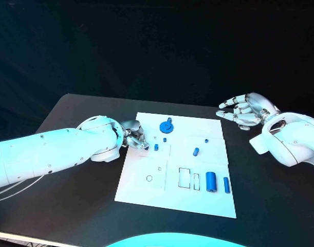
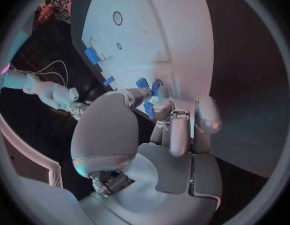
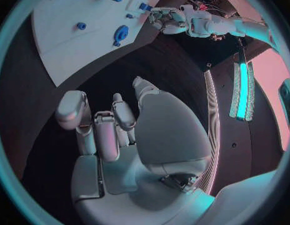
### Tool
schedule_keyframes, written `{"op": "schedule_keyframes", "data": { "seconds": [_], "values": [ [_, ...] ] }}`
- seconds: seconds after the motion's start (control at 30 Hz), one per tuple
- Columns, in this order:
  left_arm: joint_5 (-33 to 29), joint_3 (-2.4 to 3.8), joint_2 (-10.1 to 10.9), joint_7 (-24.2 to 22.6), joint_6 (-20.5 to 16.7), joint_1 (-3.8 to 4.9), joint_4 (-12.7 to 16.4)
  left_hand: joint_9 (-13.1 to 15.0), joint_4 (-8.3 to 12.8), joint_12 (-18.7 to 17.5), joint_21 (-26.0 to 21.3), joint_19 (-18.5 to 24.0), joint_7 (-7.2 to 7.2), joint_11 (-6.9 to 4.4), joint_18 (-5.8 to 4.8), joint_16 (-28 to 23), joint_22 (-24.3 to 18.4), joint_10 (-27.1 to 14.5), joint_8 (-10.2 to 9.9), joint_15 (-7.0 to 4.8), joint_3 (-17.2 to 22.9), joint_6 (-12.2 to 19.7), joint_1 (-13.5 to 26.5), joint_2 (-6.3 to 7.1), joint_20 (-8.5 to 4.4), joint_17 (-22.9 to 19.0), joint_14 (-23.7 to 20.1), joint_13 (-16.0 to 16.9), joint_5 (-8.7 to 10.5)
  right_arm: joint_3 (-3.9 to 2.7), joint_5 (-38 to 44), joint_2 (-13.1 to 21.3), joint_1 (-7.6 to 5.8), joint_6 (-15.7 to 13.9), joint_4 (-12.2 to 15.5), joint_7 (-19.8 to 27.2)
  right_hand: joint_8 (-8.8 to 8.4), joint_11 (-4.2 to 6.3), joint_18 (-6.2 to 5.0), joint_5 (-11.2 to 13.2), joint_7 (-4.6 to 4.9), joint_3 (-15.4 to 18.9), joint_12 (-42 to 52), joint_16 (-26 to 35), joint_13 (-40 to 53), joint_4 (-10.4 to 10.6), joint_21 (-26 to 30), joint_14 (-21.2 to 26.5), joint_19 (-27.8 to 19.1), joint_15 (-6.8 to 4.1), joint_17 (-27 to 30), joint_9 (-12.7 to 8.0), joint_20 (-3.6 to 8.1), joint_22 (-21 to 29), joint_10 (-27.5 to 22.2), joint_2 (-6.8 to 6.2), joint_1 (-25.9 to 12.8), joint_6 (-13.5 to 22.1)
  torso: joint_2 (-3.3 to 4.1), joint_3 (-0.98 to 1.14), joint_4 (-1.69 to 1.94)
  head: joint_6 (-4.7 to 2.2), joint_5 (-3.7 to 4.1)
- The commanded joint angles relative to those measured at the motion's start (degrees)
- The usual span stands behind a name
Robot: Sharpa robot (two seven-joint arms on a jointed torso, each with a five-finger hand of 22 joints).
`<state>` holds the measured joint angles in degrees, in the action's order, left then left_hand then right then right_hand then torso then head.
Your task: Assemble the parts on the task board
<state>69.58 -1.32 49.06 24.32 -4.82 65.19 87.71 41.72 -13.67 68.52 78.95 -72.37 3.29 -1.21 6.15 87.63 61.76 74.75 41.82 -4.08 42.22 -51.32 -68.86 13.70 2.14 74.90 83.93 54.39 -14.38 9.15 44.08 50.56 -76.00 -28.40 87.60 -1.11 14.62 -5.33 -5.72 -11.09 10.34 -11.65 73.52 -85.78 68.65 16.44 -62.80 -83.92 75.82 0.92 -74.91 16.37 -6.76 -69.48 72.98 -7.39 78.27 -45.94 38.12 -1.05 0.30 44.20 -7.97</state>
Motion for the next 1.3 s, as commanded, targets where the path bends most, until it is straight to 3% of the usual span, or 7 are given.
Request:
{"op": "schedule_keyframes", "data": {
  "seconds": [0.03, 1.3],
  "values": [
    [1.4, 0.02, -0.2, -0.7, -0.4, -0.23, -0.1, 0.0, 11.6, 0.4, 0.3, -0.5, -0.15, -0.04, -0.39, 0.3, 0.1, 0.6, 0.1, -0.4, 11.7, -0.4, -0.1, -0.17, -0.1, 10.4, 4.8, 0.1, -0.44, -0.01, 0.4, 0.0, 0.04, 0.7, 0.0, 0.7, 0.35, 0.08, -0.36, -0.1, -0.15, -0.2, 0.2, 0.1, 0.1, -0.1, -0.3, -3.5, 0.3, -0.03, -5.4, 0.1, -0.06, -0.1, 0.3, 0.59, -0.2, 0.0, 0.01, 0.01, -0.02, 0.0, 0.04],
    [0.9, 0.02, -0.8, -0.4, 1.5, -0.67, -0.5, 0.0, 11.7, 0.5, 0.4, -0.5, -0.21, -0.1, -0.4, 0.4, 0.1, 0.8, 0.1, -0.46, 11.9, -0.6, 0.1, 0.04, -0.16, 10.5, 4.9, 0.3, -0.71, -0.01, 0.4, 0.0, 0.05, 0.7, -0.1, 0.7, 0.35, 0.08, -0.36, -0.1, -0.15, -0.2, 0.2, 0.1, 0.1, -0.1, -0.3, -3.5, 0.3, -0.03, -5.4, 0.1, -0.06, -0.1, 0.3, 0.59, -0.2, 0.0, 0.0, 0.05, -0.02, 0.01, 0.24]
  ]
}}
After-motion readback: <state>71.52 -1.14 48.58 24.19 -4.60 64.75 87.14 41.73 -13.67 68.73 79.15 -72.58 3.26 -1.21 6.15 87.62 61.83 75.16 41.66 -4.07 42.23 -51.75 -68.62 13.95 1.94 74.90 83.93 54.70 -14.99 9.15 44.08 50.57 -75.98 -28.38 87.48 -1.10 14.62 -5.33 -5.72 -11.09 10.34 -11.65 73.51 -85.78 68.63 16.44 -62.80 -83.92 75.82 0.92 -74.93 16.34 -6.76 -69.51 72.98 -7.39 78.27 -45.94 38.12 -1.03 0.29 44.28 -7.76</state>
